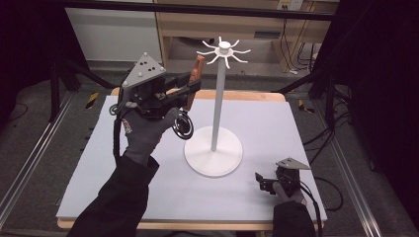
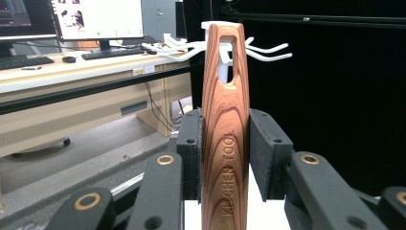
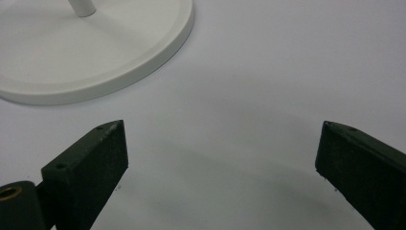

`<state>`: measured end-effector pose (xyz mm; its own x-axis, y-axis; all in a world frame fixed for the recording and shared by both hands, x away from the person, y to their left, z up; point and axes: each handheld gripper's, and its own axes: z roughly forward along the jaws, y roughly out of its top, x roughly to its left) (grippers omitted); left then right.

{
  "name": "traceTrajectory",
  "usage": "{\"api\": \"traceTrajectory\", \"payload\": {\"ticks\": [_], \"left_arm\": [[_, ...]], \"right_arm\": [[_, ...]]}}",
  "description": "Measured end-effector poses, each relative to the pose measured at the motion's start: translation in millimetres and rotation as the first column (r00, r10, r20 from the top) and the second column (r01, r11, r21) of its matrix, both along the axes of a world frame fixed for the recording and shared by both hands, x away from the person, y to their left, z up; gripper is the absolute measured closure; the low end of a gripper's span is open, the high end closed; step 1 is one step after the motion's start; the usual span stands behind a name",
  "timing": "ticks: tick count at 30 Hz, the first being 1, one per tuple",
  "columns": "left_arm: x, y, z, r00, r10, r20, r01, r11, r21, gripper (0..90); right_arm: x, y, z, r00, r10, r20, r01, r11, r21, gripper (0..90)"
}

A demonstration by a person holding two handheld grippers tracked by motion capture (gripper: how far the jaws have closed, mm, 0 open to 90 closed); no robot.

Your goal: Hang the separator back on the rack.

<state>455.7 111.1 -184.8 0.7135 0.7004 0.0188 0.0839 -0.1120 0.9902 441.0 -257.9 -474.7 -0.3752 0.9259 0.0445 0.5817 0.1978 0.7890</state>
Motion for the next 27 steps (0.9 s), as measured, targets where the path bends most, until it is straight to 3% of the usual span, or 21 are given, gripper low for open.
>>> {"api": "traceTrajectory", "payload": {"ticks": [27], "left_arm": [[8.9, -17.5, -2.7, 0.9998, 0.017, -0.007, -0.017, 0.9992, 0.035, 67.5]], "right_arm": [[-0.2, 0.1, 0.2, 1.0, 0.001, -0.004, -0.001, 1.0, 0.006, 4.5]]}}
